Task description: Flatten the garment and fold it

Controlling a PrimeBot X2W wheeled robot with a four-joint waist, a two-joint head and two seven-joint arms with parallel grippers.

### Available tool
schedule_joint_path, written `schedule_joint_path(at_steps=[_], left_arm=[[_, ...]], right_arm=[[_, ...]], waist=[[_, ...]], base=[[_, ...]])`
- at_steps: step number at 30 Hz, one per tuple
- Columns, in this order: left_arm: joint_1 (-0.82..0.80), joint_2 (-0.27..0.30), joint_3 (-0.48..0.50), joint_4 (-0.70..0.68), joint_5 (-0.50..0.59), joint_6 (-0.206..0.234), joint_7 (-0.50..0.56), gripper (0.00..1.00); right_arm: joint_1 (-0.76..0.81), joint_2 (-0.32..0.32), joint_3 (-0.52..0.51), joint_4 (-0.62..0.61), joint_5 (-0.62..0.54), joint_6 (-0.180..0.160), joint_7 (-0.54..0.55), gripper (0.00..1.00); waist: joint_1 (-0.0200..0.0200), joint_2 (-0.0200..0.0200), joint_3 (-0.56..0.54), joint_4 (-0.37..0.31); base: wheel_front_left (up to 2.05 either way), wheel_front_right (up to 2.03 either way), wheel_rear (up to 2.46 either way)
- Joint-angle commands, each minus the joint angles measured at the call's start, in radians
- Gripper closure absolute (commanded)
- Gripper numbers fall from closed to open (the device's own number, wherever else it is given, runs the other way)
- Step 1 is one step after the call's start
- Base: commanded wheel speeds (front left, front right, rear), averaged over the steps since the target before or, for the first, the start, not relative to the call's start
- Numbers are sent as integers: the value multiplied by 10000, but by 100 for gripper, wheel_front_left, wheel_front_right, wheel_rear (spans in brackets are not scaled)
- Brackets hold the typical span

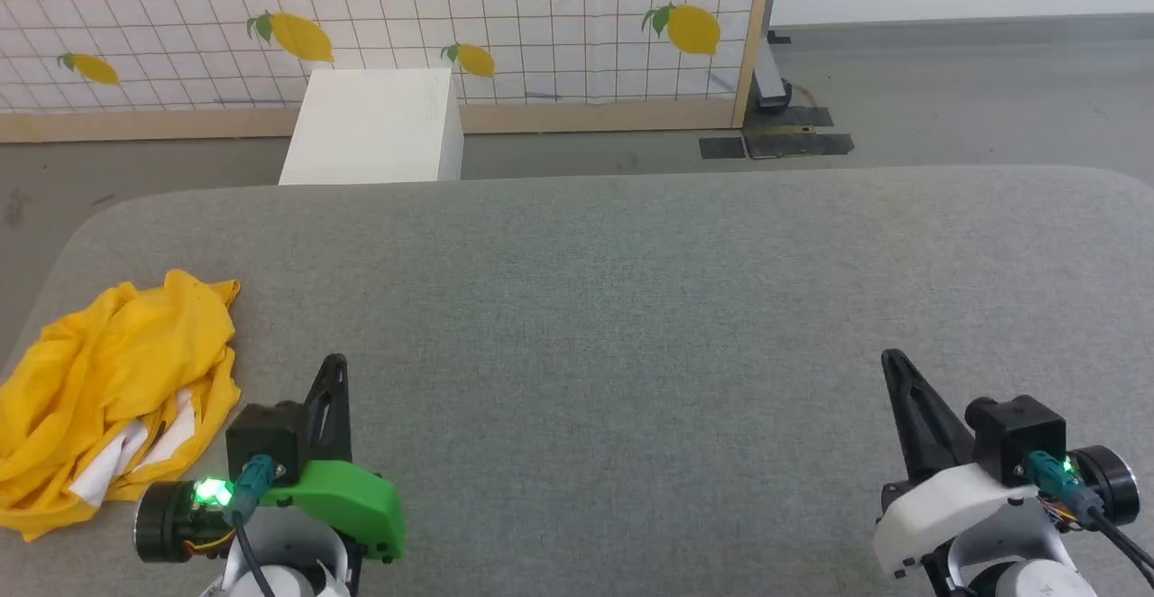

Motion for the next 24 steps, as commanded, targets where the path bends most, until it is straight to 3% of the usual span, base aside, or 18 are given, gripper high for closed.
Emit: schedule_joint_path(at_steps=[1, 18, 19, 24], left_arm=[[119, -45, 30, -26, 105, 68, 12, 100], [119, -45, 30, -26, 105, 68, 12, 100], [0, 0, -1, 0, -1, 0, 0, 0], [-14, 1, -56, 28, -46, 9, -21, 0]], right_arm=[[-149, 20, 14, -51, -35, -17, 1, 100], [-149, 20, 14, -51, -35, -17, 1, 100], [0, 0, 0, 0, 1, 0, 0, 0], [2, -2, 0, 16, 34, 0, -24, 0]], waist=[[0, 0, 0, 0], [0, 0, 0, 0], [0, 0, 0, 0], [0, 0, 0, 0]], base=[[0, 0, 0], [0, 0, 0], [0, 0, 0], [0, 0, 0]])
